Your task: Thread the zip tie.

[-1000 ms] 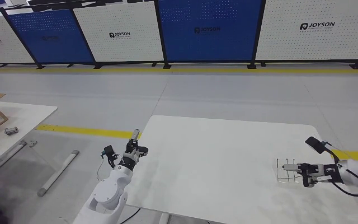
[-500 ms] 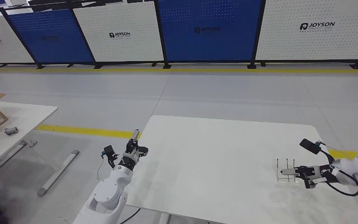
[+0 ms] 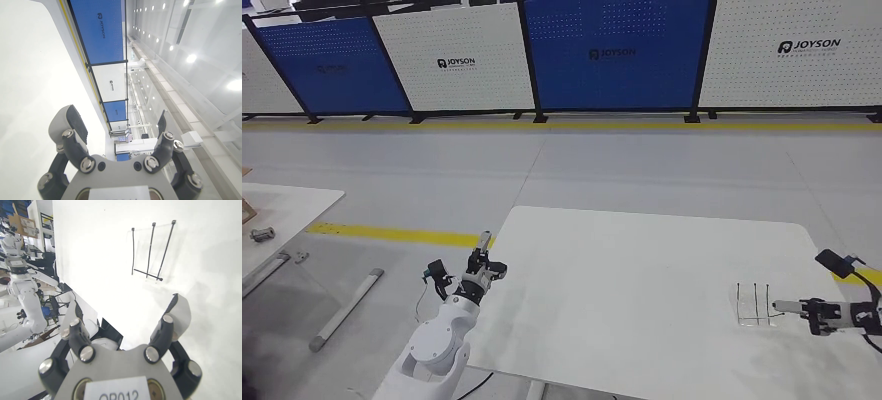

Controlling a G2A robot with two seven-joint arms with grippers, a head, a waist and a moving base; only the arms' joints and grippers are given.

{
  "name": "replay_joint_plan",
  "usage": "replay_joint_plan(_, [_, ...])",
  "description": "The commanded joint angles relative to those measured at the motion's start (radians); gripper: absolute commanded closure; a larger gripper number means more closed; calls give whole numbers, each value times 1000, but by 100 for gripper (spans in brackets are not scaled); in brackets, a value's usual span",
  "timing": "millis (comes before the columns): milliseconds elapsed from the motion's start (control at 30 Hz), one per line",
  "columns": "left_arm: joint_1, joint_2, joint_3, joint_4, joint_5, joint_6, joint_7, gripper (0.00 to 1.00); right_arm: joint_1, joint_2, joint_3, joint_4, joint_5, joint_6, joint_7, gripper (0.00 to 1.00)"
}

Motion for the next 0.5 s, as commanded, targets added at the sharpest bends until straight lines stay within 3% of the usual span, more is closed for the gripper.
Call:
replay_joint_plan(0, [0,0,0,0,0,0,0,0,-6,1,5,8,-1,-14,-2,0])
replay_joint_plan(133, [0,0,0,0,0,0,0,0,26,-10,-30,27,-47,27,-31,0])
replay_joint_plan(467, [0,0,0,0,0,0,0,0,26,-10,-30,27,-47,27,-31,0])
